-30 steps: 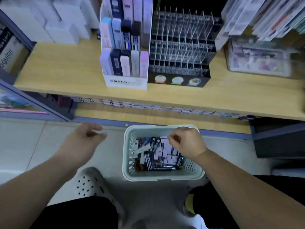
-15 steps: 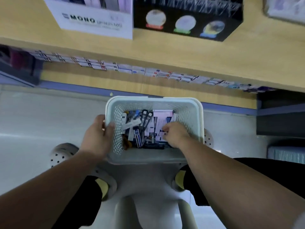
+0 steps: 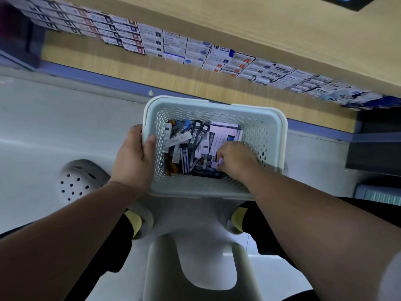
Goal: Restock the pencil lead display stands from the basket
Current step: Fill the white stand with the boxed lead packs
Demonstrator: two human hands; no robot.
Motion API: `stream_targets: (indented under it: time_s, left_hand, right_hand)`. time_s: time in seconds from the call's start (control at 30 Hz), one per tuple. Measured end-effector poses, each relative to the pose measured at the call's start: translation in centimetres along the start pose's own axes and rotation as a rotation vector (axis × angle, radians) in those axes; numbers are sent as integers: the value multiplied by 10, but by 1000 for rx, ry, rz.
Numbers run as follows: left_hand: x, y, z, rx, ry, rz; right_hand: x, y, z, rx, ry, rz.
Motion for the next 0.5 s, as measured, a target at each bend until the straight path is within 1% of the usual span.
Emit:
stream_targets:
  time_s: [0.1, 0.17, 0.3, 0.33, 0.4, 0.43, 0.47, 0.5]
  left_hand:
    - [0, 0, 0, -8, 10, -3]
    - [0, 0, -1, -15, 12, 6]
    - [1, 0, 0, 2, -8, 8]
    - [1, -3, -1, 20, -19, -21]
    - [0, -15, -10, 112, -11, -165]
    - [-1, -23, -21, 171, 34, -256]
    - [-2, -29, -35, 214, 118, -327]
    - [-3, -32, -49, 237, 215, -351]
  right_hand:
    - [-2, 2, 2, -37, -6, 22]
    - [-3, 1, 2, -14, -1, 18]
    - [-10, -10, -3, 195, 28, -35]
    - [-11, -15, -3, 238, 28, -61]
    - [-15, -27, -4, 346, 25, -123]
    - [-16, -33, -5, 416, 27, -152]
    - [-18, -40, -7, 485, 28, -173]
    - [-20, -46, -8, 550, 24, -192]
Point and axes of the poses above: each hand's wrist, its own x-axis towards the middle knuckle, its own y-axis out of the palm, z = x × y, the point moved 6 cm from there along x, towards the middle knuckle, and after that the axes turned 5 degrees about x, right-handed, at the moved point
